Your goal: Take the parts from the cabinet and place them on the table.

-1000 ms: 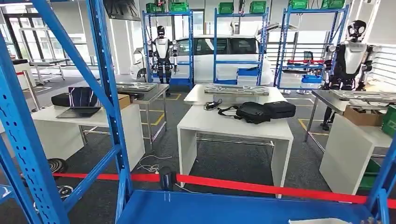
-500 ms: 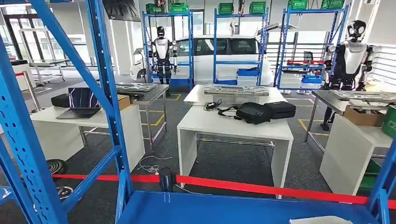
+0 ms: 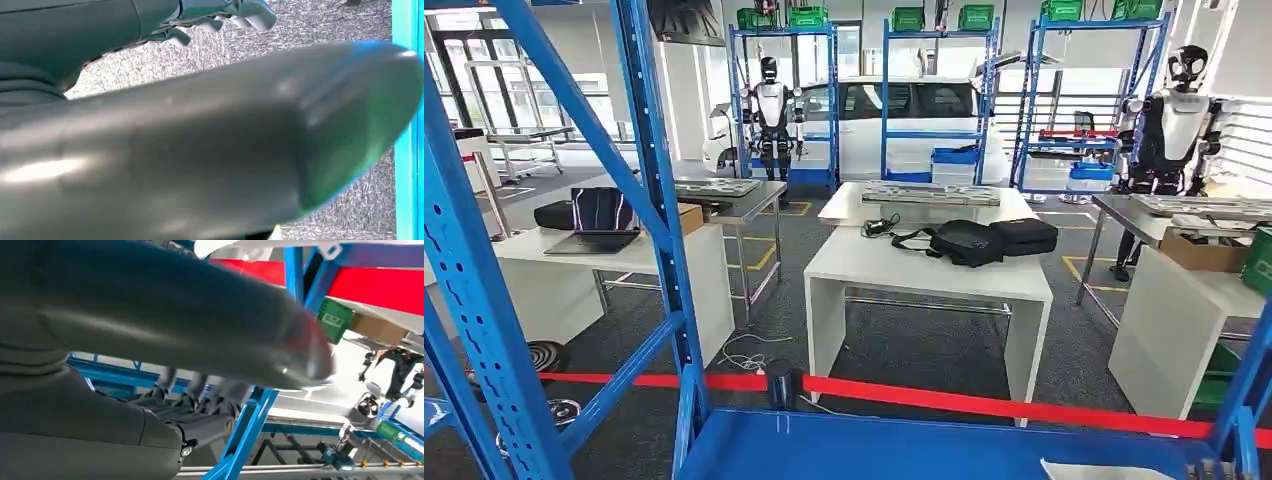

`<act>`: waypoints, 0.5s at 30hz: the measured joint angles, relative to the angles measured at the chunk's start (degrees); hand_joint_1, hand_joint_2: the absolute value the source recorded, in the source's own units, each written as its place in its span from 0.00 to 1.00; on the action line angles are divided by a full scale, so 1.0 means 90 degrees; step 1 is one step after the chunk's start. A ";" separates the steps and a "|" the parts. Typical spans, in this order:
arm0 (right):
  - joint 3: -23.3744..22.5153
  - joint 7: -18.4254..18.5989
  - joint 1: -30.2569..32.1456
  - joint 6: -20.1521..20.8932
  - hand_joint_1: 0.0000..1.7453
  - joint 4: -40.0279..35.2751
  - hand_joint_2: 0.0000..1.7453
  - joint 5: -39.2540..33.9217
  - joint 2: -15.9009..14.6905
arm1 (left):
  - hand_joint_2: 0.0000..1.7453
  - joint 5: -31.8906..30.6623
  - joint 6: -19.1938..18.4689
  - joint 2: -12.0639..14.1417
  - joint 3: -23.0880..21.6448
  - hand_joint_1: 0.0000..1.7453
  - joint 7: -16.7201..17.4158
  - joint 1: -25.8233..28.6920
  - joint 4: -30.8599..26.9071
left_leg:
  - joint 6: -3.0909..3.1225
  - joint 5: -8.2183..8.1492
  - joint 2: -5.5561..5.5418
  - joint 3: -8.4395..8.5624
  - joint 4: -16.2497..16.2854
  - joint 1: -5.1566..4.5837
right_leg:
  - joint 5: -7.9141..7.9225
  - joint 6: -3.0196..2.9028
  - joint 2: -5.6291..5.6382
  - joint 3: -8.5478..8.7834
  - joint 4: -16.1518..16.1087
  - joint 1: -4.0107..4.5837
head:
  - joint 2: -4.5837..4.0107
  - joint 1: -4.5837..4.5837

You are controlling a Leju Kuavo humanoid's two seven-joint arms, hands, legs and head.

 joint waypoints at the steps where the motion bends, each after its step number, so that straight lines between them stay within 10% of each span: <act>1: -0.0010 0.0029 0.0038 -0.0037 0.00 0.0000 0.00 -0.0007 0.0014 | 0.00 0.0000 0.0000 0.0000 0.0002 0.00 -0.0002 0.0003 0.0000 | 0.0000 0.0000 -0.0001 0.0000 0.0000 0.0000 | 0.0000 0.0000 -0.0001 0.0001 0.0000 0.0000 | 0.0000 0.0000; 15: -0.0292 0.0144 0.0565 -0.0181 0.00 0.0000 0.00 -0.0126 0.0386 | 0.00 0.0049 0.0054 0.0015 0.0041 0.00 0.0019 0.0013 0.0000 | -0.0004 -0.0004 -0.0002 -0.0001 -0.0001 0.0000 | -0.0004 -0.0002 -0.0002 -0.0002 0.0000 0.0002 | 0.0000 0.0000</act>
